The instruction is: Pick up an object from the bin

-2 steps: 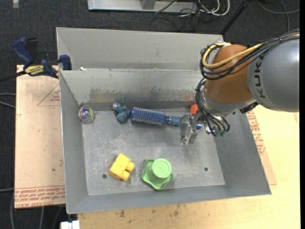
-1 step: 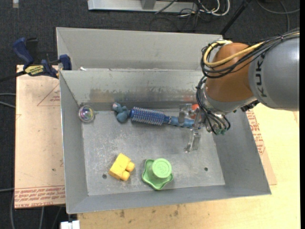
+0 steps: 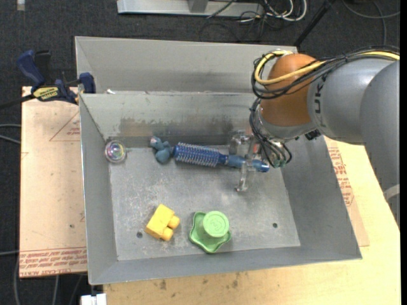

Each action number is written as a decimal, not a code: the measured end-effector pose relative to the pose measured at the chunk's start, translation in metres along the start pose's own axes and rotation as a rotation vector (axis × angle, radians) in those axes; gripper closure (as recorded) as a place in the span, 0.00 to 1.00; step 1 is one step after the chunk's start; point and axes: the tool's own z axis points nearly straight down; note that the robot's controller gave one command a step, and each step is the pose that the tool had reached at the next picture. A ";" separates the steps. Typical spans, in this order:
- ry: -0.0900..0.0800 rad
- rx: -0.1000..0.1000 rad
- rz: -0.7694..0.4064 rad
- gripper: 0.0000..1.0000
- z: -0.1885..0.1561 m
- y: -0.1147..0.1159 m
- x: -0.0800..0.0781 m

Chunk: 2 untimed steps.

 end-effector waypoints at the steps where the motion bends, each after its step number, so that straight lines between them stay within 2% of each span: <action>1: 0.000 0.000 0.000 1.00 -0.003 0.000 0.001; 2: -0.008 0.000 -0.045 1.00 -0.101 0.025 0.003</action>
Offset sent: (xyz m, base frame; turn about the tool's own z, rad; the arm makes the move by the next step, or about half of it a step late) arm 0.0000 0.0000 0.0000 0.0000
